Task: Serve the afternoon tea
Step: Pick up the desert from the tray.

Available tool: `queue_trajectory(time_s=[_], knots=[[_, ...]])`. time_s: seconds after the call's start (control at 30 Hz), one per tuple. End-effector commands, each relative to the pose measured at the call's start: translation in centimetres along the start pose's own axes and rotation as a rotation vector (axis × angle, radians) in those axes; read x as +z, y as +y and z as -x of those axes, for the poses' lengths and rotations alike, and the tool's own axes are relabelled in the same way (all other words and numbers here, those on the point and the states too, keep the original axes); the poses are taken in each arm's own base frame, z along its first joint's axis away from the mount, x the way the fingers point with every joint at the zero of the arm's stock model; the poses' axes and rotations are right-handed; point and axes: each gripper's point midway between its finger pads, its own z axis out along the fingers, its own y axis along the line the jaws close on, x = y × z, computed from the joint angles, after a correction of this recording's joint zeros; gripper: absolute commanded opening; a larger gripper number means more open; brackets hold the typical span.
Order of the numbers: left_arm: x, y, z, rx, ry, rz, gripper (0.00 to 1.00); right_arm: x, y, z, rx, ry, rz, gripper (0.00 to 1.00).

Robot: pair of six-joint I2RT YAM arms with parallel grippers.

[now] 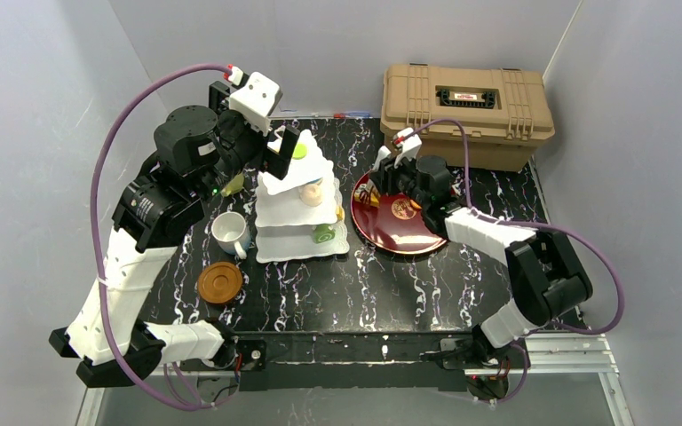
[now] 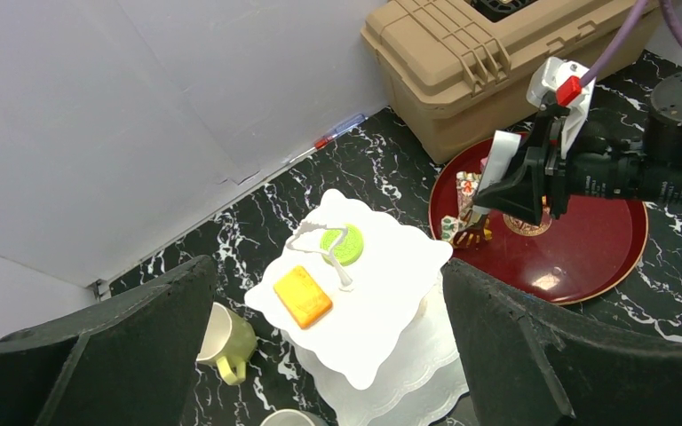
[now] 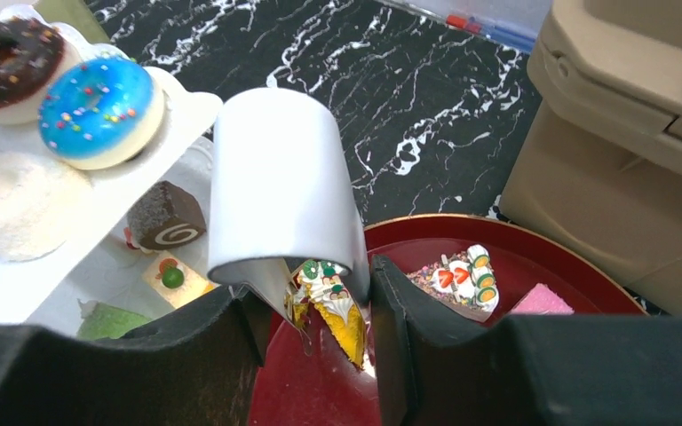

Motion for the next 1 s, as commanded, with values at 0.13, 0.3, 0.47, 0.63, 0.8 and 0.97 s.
queue_trajectory(time_s=[0.13,0.3,0.47,0.63,0.8,0.97], knots=[[-0.8,0.4,1.0,-0.007,-0.039,0.007,0.98,-4.0,1.5,8.5,-0.058,-0.174,-0.007,0.30],[-0.7,0.4,1.4,-0.006,-0.048,0.003,0.98,-7.3,2.2,10.9,-0.069,-0.183,-0.019,0.29],[-0.8,0.3,1.6,-0.017,-0.053,-0.002,0.98,-10.5,4.2,13.1,-0.054,-0.211,0.009,0.29],[-0.8,0.1,1.3,-0.021,-0.051,-0.009,0.98,-12.6,8.1,15.3,-0.031,-0.265,0.049,0.29],[-0.7,0.0,1.0,-0.022,-0.044,-0.013,0.98,-12.8,14.1,15.7,-0.049,-0.267,0.111,0.28],[-1.1,0.1,1.2,-0.020,-0.052,-0.012,0.98,-12.7,18.0,16.5,-0.036,-0.312,0.166,0.27]])
